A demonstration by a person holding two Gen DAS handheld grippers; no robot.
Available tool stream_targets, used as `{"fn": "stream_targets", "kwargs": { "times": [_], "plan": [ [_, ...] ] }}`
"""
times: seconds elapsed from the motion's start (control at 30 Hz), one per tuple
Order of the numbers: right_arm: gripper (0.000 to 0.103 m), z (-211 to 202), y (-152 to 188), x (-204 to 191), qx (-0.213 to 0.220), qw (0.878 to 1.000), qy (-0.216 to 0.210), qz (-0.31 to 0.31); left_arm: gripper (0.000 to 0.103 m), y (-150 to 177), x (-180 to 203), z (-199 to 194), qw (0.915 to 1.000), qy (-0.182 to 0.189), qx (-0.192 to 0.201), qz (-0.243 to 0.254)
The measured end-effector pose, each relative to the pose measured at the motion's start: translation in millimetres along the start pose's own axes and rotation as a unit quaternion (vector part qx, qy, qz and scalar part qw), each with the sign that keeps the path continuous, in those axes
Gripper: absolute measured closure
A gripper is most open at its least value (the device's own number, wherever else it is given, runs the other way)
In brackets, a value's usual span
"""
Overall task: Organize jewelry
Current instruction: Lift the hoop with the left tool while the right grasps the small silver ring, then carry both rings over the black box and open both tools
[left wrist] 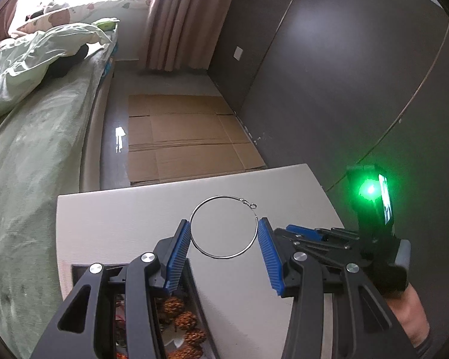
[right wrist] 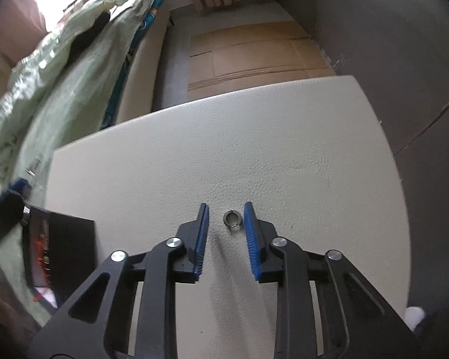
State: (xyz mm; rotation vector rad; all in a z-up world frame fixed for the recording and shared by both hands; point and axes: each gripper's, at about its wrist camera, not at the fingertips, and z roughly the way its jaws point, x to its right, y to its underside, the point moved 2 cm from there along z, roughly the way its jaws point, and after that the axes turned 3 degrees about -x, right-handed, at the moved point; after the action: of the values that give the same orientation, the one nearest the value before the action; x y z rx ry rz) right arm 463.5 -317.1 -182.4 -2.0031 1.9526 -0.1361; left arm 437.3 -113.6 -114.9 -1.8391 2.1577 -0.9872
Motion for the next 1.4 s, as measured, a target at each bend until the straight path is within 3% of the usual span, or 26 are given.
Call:
{"fn": "stream_targets", "kwargs": {
  "times": [0.2, 0.5, 0.93, 1.07, 1.4],
  "plan": [
    [0.089, 1.5, 5.1, -6.5, 0.006, 0.999, 0.039, -0.022, 0.058, 5.3, -15.9, -12.7, 0.9999, -0.005, 0.001, -0.012],
    [0.09, -38.5, 10.4, -20.7, 0.049, 0.998, -0.024, -0.015, 0.058, 19.2, -40.6, -38.3, 0.9997, -0.019, 0.001, -0.018],
    [0.09, -67.5, 21.4, -83.5, 0.086, 0.99, -0.103, -0.047, 0.057, 38.1, -72.2, -42.3, 0.9969, -0.046, -0.033, -0.055],
    [0.09, -69.0, 25.2, -99.8, 0.085, 0.987, -0.125, -0.053, 0.029, 39.1, -77.5, -50.7, 0.9966, -0.043, -0.025, -0.066],
    [0.09, -68.7, 36.4, -139.3, 0.072, 0.976, -0.194, -0.07, 0.026, 33.0, -102.3, -81.5, 0.9941, -0.044, 0.006, -0.099]
  ]
}}
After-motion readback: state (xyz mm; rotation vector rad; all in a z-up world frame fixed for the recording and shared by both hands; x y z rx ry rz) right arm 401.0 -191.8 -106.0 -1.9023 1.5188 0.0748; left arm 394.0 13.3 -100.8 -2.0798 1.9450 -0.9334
